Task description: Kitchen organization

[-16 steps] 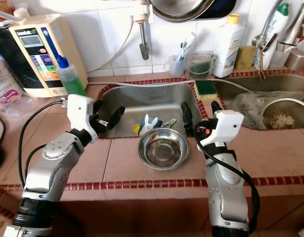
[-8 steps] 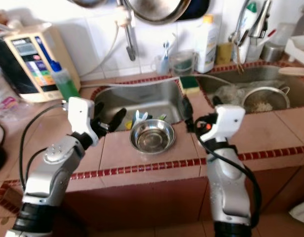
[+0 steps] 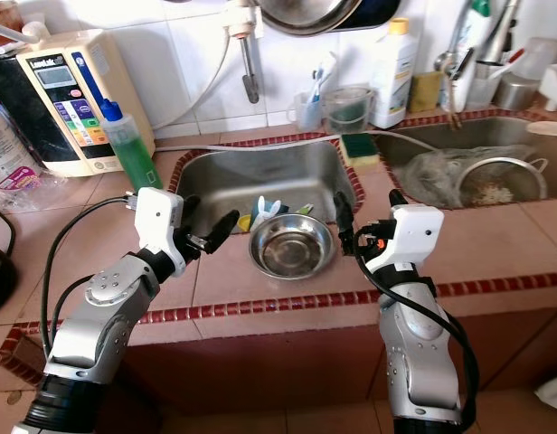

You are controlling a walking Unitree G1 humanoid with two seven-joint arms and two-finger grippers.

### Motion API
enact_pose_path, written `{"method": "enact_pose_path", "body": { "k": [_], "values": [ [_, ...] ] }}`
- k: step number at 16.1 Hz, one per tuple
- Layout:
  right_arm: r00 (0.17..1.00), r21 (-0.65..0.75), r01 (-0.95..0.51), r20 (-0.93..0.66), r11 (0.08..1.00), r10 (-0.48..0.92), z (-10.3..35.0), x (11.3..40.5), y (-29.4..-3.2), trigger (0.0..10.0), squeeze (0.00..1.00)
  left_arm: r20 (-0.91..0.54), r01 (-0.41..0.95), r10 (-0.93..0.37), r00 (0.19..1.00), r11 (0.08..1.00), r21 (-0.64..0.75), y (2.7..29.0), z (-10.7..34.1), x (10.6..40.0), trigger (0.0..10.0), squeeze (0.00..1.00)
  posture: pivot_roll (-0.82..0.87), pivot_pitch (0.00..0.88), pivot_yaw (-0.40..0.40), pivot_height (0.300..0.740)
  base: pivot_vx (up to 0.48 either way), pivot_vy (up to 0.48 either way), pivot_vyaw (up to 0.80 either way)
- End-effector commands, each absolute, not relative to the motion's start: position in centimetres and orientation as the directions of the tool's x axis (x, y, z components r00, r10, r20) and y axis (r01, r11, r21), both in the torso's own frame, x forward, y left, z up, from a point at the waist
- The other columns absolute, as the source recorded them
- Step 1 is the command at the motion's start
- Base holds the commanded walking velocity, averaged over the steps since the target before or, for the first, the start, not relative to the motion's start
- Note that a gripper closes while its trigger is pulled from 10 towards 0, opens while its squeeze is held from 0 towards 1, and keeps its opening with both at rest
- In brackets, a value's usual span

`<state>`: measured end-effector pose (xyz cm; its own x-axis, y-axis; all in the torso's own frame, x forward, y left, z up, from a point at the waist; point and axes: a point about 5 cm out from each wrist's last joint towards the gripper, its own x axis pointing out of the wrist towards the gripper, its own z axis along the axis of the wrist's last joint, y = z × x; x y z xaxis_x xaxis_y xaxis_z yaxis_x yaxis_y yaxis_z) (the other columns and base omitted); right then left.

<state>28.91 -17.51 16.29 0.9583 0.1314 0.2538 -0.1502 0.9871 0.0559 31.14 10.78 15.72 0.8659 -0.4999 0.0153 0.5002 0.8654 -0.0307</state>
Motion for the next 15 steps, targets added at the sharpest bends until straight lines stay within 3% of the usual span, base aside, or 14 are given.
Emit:
{"method": "enact_pose_path", "body": {
  "k": [1,9,15],
  "values": [
    [0.961,0.057,-0.153,0.242,0.987,0.135,16.0,28.8,-17.1,10.0,0.00,0.004,0.511,-0.512,0.859,0.859,-0.021,10.8,15.6,31.3,10.0,0.00,-0.17,0.000,0.132,0.740,0.000,0.000,0.00],
    [0.952,0.037,-0.250,0.193,0.968,0.238,15.2,29.4,-14.8,10.0,0.00,0.087,0.365,-0.363,0.928,0.931,-0.009,12.4,15.9,31.2,10.0,0.00,-0.14,0.000,0.037,0.740,0.000,0.000,0.00],
    [0.973,0.029,-0.164,0.171,0.986,0.157,14.6,28.0,-16.4,10.0,0.00,0.044,0.504,-0.512,0.858,0.855,0.126,10.6,15.2,28.9,10.0,0.00,-0.16,0.000,0.068,0.740,0.000,0.000,0.00]
  ]
}}
